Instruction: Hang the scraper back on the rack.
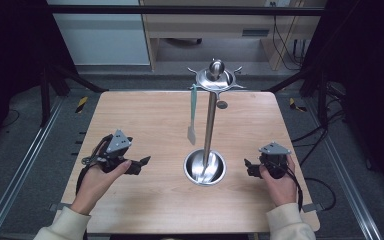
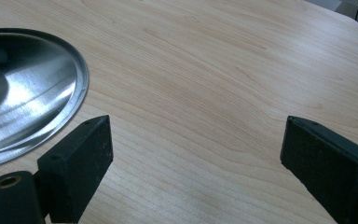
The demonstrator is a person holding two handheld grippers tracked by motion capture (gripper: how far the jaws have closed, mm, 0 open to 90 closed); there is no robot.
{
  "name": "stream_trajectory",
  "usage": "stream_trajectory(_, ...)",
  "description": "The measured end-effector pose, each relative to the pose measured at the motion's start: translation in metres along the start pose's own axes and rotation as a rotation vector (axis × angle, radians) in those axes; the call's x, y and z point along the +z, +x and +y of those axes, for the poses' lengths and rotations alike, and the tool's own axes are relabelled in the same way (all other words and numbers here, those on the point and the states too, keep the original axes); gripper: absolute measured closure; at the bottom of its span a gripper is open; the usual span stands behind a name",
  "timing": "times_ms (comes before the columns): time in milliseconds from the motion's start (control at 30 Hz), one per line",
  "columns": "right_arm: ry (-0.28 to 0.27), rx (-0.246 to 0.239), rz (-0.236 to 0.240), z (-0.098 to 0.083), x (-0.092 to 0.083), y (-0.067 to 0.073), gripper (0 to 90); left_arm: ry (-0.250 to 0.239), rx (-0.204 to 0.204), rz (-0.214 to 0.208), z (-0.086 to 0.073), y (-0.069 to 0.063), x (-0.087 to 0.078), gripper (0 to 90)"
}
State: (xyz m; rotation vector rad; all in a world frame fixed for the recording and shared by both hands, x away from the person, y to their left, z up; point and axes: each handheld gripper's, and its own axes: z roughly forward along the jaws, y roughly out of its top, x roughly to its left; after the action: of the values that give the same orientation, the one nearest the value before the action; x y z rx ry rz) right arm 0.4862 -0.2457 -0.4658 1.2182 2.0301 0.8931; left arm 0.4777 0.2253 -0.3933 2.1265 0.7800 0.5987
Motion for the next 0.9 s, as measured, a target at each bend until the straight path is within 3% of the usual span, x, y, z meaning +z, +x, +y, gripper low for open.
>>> stream_trajectory(300, 0.002, -0.001, -0.002, 0.0, 0.0, 0.0, 9.5, -0.021, -0.008, 0.006, -0.022, 0.011, 0.006, 11.0)
stream_trajectory(467, 0.003, 0.0, -0.001, 0.0, 0.0, 0.001, 9.5, -0.02, -0.042, 0.013, -0.032, 0.016, 0.011, 11.0)
stream_trajectory(700, -0.001, 0.002, 0.001, 0.0, -0.001, 0.0, 9.5, -0.005, -0.052, 0.022, -0.043, 0.023, 0.014, 11.1)
stream_trajectory(900, -0.001, 0.0, -0.001, -0.001, -0.001, -0.001, 9.5, -0.016, -0.095, 0.048, -0.051, 0.033, 0.013, 11.1)
